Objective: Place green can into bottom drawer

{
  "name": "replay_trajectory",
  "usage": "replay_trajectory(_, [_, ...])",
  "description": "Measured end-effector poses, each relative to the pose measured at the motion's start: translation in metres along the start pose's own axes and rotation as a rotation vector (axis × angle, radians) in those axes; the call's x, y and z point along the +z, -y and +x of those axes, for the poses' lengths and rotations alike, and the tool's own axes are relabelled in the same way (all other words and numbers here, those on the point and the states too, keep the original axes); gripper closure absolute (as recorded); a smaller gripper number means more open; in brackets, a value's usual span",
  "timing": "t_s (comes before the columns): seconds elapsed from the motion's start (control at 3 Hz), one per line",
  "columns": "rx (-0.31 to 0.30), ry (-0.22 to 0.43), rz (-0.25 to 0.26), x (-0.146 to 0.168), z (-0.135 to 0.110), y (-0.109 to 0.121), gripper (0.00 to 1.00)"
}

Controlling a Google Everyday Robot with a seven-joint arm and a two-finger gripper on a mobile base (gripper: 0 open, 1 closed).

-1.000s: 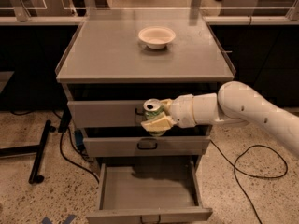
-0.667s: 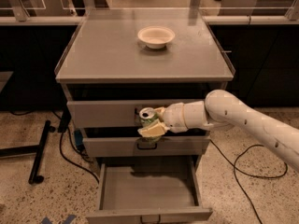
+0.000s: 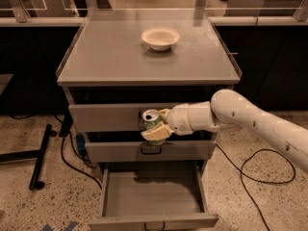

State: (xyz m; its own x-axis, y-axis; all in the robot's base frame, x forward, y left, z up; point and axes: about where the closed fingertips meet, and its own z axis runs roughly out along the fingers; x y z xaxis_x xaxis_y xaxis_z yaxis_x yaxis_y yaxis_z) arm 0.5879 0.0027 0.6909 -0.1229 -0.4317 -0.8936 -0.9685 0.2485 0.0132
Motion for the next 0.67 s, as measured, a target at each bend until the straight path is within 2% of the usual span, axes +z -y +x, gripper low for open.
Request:
replay_trajectory(0.33, [-0.014,-0.013,0.019,-0.006,0.001,-0.021,1.0])
replay_trajectory(0.67, [0.013,0.005,0.022,0.01,0.046,-0.057,1.0])
